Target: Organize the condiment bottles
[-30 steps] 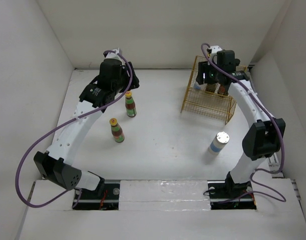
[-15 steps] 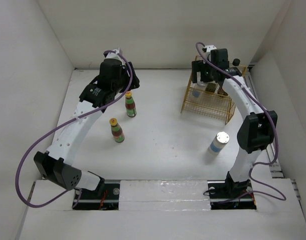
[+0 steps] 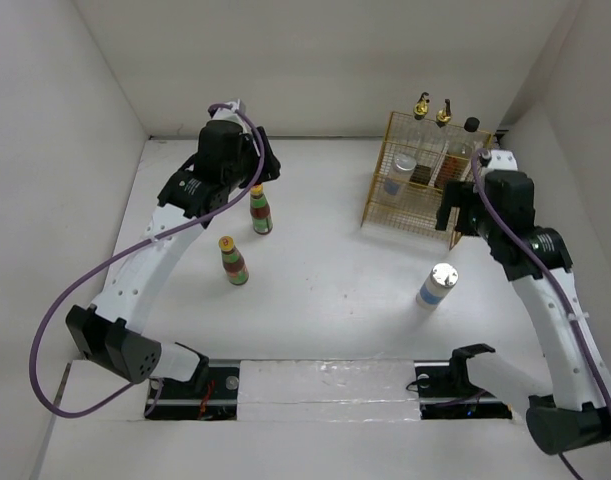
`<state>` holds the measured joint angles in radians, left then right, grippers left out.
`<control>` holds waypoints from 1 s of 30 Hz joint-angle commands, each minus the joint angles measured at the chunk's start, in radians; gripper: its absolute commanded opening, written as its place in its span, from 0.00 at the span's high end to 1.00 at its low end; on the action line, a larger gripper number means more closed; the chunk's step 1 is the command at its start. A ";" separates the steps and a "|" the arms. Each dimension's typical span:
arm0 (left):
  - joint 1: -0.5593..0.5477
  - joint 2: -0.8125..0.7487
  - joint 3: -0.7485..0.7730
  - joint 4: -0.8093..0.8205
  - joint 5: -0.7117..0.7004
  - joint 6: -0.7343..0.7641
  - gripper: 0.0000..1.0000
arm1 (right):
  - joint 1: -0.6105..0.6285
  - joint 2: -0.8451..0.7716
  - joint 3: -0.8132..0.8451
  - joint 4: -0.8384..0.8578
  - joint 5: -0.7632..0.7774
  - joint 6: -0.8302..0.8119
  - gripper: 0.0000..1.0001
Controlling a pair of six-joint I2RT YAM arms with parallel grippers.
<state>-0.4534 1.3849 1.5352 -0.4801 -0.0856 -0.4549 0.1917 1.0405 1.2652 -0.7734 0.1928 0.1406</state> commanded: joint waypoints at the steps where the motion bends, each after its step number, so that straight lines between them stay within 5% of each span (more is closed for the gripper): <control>1: 0.001 -0.066 -0.040 0.043 0.058 -0.011 0.44 | -0.018 -0.057 -0.107 -0.237 0.071 0.164 0.04; 6: 0.001 -0.133 -0.110 0.061 0.092 -0.024 0.42 | -0.040 -0.117 -0.130 -0.335 0.022 0.225 0.03; 14: -0.008 -0.221 -0.236 0.098 0.122 -0.034 0.42 | 0.026 -0.057 -0.245 -0.259 -0.072 0.237 0.00; 19: -0.008 -0.271 -0.273 0.098 0.122 -0.044 0.42 | 0.051 -0.057 -0.331 -0.202 -0.055 0.264 0.08; 21: -0.008 -0.282 -0.293 0.098 0.122 -0.044 0.42 | 0.051 -0.048 -0.352 -0.170 -0.038 0.264 0.12; 22: -0.008 -0.282 -0.293 0.098 0.122 -0.044 0.42 | 0.060 -0.048 -0.363 -0.170 -0.024 0.264 0.30; 25: -0.008 -0.291 -0.293 0.098 0.122 -0.053 0.42 | 0.084 -0.048 -0.308 -0.173 0.036 0.254 0.55; 30: -0.008 -0.282 -0.280 0.098 0.122 -0.053 0.42 | 0.153 -0.025 -0.032 -0.257 0.122 0.206 0.62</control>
<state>-0.4583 1.1210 1.2507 -0.4206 0.0261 -0.4999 0.3180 1.0260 1.0237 -1.0721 0.2344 0.3779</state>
